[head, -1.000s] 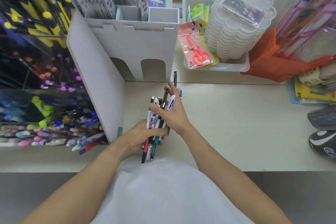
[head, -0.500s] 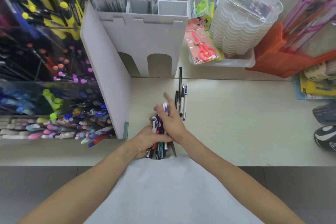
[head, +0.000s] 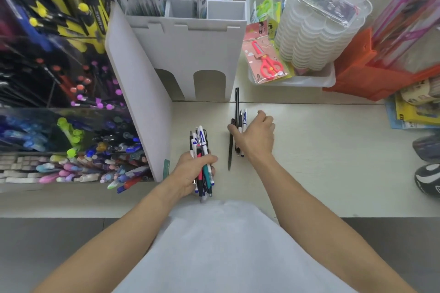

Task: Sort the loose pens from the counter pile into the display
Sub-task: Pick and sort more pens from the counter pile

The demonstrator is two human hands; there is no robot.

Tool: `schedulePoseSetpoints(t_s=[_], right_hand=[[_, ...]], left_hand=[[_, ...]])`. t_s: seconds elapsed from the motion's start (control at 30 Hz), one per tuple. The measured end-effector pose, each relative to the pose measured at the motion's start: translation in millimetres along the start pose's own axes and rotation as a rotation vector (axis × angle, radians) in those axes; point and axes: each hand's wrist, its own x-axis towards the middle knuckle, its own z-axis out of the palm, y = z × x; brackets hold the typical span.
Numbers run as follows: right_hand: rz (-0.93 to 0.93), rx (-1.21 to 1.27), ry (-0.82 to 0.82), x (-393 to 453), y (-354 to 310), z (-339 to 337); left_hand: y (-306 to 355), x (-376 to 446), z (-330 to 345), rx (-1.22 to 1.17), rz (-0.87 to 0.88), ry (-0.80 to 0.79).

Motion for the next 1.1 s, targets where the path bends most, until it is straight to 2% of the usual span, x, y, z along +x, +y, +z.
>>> schedulePoseSetpoints(t_s=[0.1, 0.2, 0.33, 0.37, 0.47, 0.53, 0.67, 0.77, 0.87, 0.93, 1.03, 1.1], right_hand=[[0.027, -0.013, -0.151, 13.1, -6.4, -1.3], [-0.051, -0.101, -0.283, 15.6, -16.8, -9.2], [-0.161, -0.239, -0.399, 0.2, -13.0, 2.7], [-0.139, -0.175, -0.435, -3.0, -8.7, 5.0], [-0.065, 0.237, -0.536, -13.5, 4.7, 0.3], [-0.096, 0.385, -0.593, -26.2, 11.9, -2.8], [0.007, 0.672, -0.539, -51.7, 16.4, 4.3], [0.084, 0.88, -0.533, -60.4, 15.0, 9.3], [0.058, 1.019, -0.559, -71.2, 13.0, 15.1], [0.043, 1.025, -0.555, -75.9, 9.2, 14.5], [0.045, 0.765, -0.495, -72.1, 7.3, 13.1], [0.087, 0.696, -0.472, -72.1, 8.6, 8.6]], left_hand=[[2.3, 4.5, -4.2, -0.019, 0.001, 0.081], [3.8, 8.1, -6.8, -0.039, -0.003, 0.157], [2.8, 11.1, -6.4, -0.019, -0.015, 0.16], [3.1, 9.7, -5.1, -0.007, -0.017, 0.145], [2.4, 5.7, -2.7, 0.053, -0.014, 0.08], [1.2, 3.8, -3.2, 0.072, -0.046, 0.002], [-1.1, -2.4, -2.4, -0.008, -0.149, -0.216], [-4.8, -2.9, 0.0, 0.018, -0.108, -0.243], [-5.4, -4.1, 5.2, 0.163, -0.006, -0.246], [-7.4, -4.4, 10.1, 0.231, 0.065, -0.21], [-11.3, -5.6, 13.6, 0.201, 0.109, -0.136], [-10.9, -5.7, 12.6, 0.155, 0.113, -0.124]])
